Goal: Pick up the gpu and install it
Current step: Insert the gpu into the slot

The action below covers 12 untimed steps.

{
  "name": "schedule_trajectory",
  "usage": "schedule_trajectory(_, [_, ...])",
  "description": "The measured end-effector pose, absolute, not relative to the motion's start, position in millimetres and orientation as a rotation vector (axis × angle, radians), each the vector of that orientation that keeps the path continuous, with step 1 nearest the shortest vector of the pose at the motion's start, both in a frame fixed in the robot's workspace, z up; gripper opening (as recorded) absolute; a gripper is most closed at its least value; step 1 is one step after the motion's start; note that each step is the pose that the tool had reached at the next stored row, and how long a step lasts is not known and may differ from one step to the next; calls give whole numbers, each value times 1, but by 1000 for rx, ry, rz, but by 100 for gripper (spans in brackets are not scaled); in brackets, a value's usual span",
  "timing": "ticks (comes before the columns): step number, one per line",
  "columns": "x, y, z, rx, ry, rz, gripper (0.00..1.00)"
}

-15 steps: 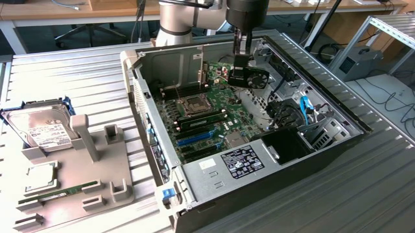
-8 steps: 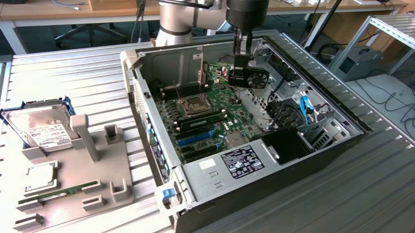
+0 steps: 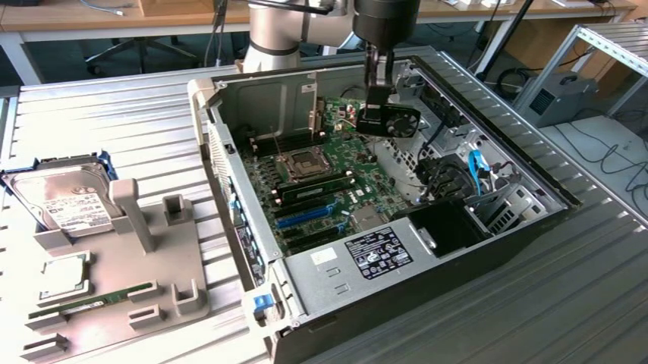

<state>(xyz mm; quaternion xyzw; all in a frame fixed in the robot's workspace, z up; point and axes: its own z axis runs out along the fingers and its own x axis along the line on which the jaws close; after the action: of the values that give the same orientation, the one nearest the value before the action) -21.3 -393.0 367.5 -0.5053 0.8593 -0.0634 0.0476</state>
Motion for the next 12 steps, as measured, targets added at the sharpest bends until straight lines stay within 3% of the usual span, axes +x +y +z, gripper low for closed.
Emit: schedule_trajectory(12, [-21,-393,368,-1579,2597,-194,26])
